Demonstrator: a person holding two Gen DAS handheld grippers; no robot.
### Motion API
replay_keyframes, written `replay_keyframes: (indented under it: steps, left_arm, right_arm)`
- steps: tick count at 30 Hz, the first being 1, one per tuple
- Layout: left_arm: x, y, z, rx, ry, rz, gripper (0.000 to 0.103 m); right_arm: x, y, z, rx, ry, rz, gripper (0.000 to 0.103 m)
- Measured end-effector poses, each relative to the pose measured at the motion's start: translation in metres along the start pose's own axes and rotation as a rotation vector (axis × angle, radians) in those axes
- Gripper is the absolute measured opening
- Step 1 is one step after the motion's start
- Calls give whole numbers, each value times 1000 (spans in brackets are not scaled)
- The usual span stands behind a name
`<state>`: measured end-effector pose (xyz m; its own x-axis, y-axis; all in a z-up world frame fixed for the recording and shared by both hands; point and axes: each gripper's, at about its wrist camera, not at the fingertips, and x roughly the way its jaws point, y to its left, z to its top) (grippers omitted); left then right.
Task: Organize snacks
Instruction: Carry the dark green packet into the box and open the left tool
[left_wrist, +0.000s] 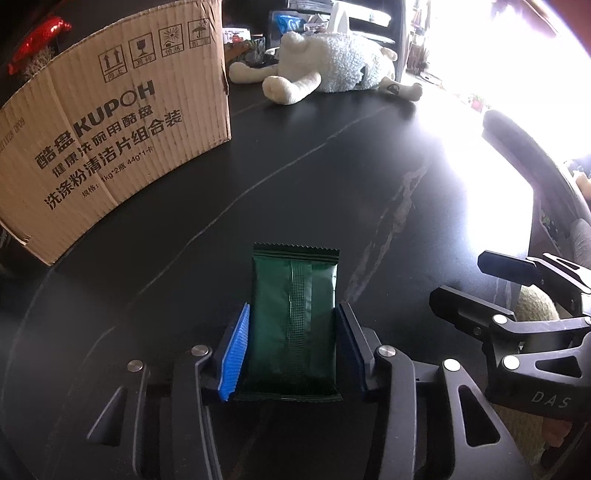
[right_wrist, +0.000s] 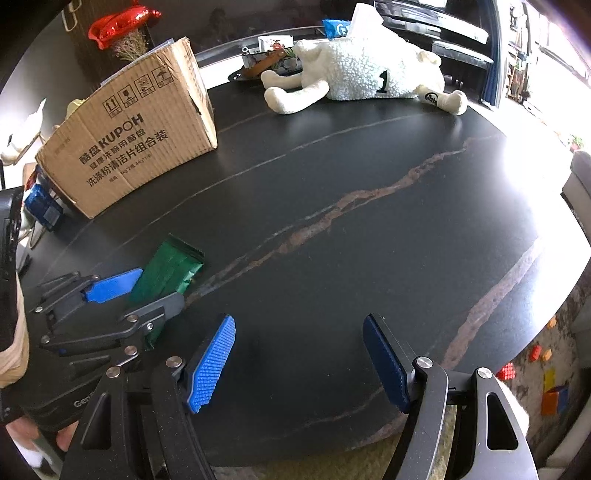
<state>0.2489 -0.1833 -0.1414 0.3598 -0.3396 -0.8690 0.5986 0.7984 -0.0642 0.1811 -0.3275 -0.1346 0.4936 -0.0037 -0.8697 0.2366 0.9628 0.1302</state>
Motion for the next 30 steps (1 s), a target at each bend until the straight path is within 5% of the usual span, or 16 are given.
replay_keyframes:
  steps: [13, 30]
  left_arm:
    - [-32, 9, -4, -77, -46, 16, 44]
    - [-116, 45, -3, -196, -203, 97, 44]
  right_arm:
    - [-9, 10, 6, -15, -20, 4, 73]
    - [-61, 60, 37, -118, -164, 60, 73]
